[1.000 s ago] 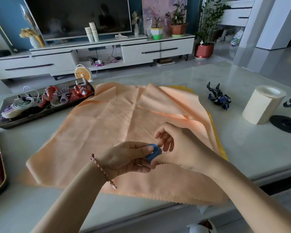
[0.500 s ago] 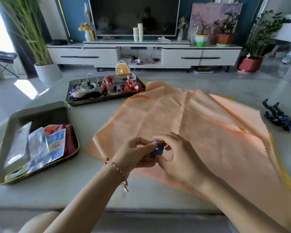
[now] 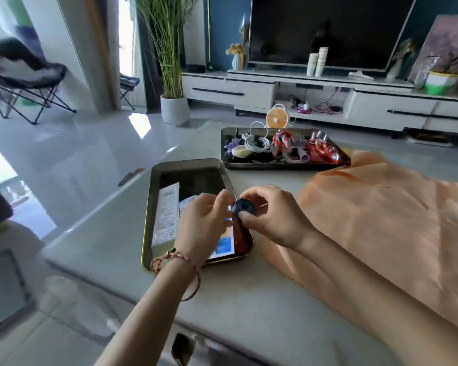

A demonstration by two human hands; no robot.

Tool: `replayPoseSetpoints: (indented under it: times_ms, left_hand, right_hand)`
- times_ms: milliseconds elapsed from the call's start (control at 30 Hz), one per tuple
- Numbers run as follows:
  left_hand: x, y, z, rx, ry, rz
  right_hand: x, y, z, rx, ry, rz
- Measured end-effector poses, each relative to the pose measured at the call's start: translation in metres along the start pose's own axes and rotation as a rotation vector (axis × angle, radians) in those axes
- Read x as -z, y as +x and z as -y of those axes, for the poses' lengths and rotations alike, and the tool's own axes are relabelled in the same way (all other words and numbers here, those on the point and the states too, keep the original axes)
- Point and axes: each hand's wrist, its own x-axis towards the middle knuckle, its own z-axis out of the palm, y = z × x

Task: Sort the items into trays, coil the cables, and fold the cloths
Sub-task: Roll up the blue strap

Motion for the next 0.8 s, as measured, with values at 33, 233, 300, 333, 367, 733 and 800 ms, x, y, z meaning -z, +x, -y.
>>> replayPoseSetpoints:
  times_ms: [33, 233, 300, 333, 367, 733, 800]
  left_hand:
    - [0.004, 0.010, 0.002, -0.067, 0.106, -0.078]
    - [0.014, 0.038, 0.001, -0.257, 0.327, -0.242]
    - [0.019, 0.048, 0.006, -0.245, 0.324, -0.258]
    - [0.021, 0.050, 0.007, -0.230, 0.323, -0.264]
    - [0.023, 0.052, 0.009, -0.213, 0.318, -0.268]
    - [0.005, 0.063, 0.010, -0.101, 0.297, -0.181]
    - [-0.004, 0.061, 0.005, -0.095, 0.307, -0.172]
  right_hand:
    - [-0.008, 0.017, -0.001, 0.001, -0.017, -0.015]
    - [-0.054, 0.096, -0.017, -0.041, -0.140, -0.006]
    - [-0.066, 0.119, -0.023, -0.050, -0.216, 0.026]
    - [-0.068, 0.126, -0.025, -0.061, -0.282, 0.053]
    - [-0.068, 0.132, -0.027, -0.077, -0.347, 0.090]
    - [-0.037, 0.121, -0.024, -0.117, -0.269, 0.146]
    - [-0.022, 0.100, -0.031, -0.106, -0.216, 0.101]
